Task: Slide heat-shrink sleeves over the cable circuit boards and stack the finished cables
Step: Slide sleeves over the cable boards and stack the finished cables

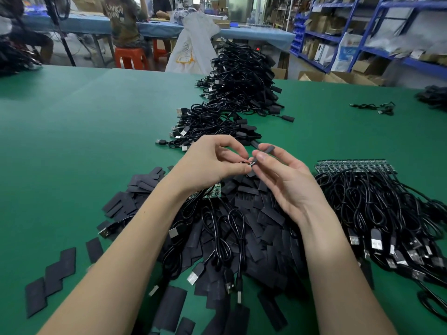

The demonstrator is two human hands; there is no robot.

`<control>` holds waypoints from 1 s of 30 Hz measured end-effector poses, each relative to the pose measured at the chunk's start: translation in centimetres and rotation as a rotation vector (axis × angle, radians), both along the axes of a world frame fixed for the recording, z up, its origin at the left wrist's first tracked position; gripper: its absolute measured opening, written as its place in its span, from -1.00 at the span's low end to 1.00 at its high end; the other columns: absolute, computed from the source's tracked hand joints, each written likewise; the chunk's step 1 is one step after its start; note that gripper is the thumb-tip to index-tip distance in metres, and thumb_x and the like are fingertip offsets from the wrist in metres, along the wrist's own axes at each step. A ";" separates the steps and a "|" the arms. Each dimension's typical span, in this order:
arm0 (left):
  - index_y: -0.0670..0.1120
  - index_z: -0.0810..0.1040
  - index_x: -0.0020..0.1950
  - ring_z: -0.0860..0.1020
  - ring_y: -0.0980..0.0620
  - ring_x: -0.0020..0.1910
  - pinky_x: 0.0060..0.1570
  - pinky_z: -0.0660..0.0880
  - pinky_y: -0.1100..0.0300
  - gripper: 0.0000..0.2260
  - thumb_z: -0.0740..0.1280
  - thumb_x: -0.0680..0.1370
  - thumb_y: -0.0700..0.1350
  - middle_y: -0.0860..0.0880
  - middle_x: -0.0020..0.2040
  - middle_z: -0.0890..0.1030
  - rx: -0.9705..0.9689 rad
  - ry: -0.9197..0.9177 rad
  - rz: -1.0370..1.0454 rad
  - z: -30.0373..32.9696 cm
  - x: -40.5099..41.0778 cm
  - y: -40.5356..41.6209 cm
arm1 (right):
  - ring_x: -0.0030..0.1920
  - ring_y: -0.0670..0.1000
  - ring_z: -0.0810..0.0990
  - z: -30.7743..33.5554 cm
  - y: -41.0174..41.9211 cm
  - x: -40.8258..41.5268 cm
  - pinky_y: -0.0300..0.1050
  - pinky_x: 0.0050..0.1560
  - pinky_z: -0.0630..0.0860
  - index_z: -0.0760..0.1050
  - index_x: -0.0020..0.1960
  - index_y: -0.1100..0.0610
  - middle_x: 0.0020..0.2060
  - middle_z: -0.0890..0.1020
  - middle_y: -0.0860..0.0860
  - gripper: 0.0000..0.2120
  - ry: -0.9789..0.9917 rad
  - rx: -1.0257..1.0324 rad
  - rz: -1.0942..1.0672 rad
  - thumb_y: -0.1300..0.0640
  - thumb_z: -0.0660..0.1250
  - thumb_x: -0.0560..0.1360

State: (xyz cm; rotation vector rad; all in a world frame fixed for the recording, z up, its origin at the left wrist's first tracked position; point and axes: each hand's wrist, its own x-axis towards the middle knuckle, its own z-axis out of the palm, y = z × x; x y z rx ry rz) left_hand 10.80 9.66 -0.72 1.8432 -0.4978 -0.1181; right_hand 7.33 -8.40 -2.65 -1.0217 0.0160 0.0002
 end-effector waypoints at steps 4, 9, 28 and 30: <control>-0.10 0.64 0.02 0.67 0.10 -0.18 -0.02 0.61 0.16 -0.76 0.60 0.41 -0.19 -0.03 -0.10 0.73 0.012 -0.005 0.000 0.2 0.0 0.3 | -0.06 -0.02 0.73 0.1 0.0 -0.1 -0.26 -0.05 0.63 0.70 -0.06 0.16 -0.09 0.74 0.09 -0.79 0.031 0.044 -0.040 0.26 0.53 0.30; -0.09 0.63 -0.02 0.62 0.07 -0.24 -0.09 0.55 0.16 -0.82 0.57 0.45 -0.18 -0.04 -0.18 0.73 0.035 0.019 -0.026 0.1 0.0 0.6 | -0.04 -0.04 0.73 0.0 0.0 -0.1 -0.25 -0.06 0.63 0.75 -0.16 0.12 -0.07 0.73 0.07 -0.84 0.062 0.037 -0.052 0.25 0.55 0.27; -0.12 0.73 -0.13 0.64 0.15 -0.29 -0.17 0.57 0.29 -0.92 0.59 0.43 -0.19 0.00 -0.27 0.72 -0.025 -0.118 0.034 0.1 -0.1 0.2 | -0.09 -0.09 0.73 0.1 1.0 -0.1 -0.32 -0.16 0.60 0.76 -0.19 0.07 -0.07 0.76 0.06 -0.89 0.112 0.048 -0.010 0.19 0.56 0.29; -0.12 0.72 -0.13 0.65 0.13 -0.27 -0.15 0.58 0.29 -0.91 0.59 0.43 -0.18 -0.01 -0.26 0.72 -0.028 -0.120 0.043 0.0 -0.1 0.1 | -0.07 -0.09 0.73 0.1 1.0 -0.1 -0.32 -0.14 0.60 0.77 -0.18 0.06 -0.05 0.76 0.06 -0.88 0.102 0.031 -0.010 0.18 0.56 0.28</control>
